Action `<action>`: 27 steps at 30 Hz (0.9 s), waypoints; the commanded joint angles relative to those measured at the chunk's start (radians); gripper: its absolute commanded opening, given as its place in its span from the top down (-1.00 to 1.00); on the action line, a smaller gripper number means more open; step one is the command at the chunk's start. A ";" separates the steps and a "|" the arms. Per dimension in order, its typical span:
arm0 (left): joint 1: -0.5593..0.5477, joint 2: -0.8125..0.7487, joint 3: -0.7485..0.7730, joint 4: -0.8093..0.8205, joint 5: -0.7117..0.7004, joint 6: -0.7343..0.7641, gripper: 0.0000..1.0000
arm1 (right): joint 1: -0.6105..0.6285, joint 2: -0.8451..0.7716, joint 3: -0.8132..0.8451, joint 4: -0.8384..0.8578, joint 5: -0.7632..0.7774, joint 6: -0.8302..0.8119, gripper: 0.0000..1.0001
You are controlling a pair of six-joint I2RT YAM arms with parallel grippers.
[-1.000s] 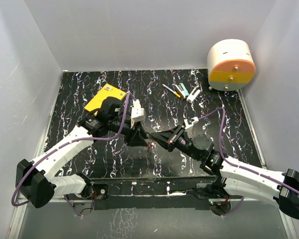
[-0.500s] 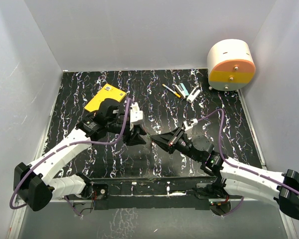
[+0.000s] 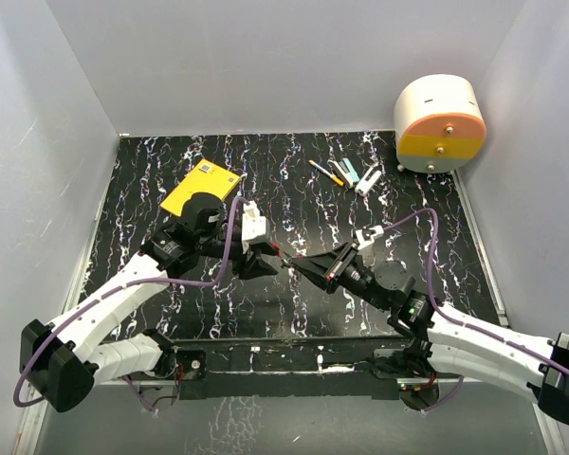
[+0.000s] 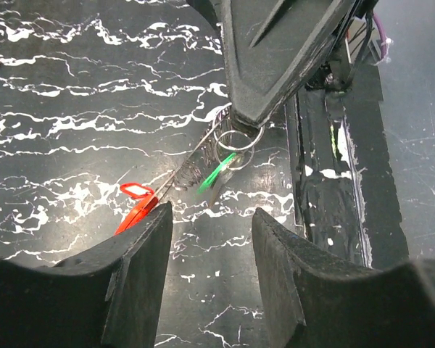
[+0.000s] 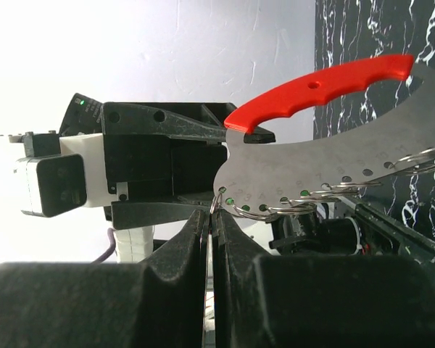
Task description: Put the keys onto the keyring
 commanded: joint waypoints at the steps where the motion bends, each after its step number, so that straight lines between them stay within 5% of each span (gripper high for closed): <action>1: 0.001 -0.058 -0.011 0.087 0.044 -0.062 0.07 | 0.009 -0.069 -0.009 0.029 0.075 -0.068 0.85; 11: -0.004 -0.036 -0.034 0.182 0.116 -0.209 0.05 | 0.009 -0.027 -0.013 0.079 0.048 -0.104 0.85; 22: -0.014 -0.026 -0.039 0.099 0.071 -0.136 0.02 | 0.009 -0.014 0.038 0.079 0.053 -0.117 0.85; 27: -0.029 -0.019 -0.063 0.081 0.064 -0.119 -0.35 | 0.009 0.013 0.068 0.066 0.020 -0.120 0.85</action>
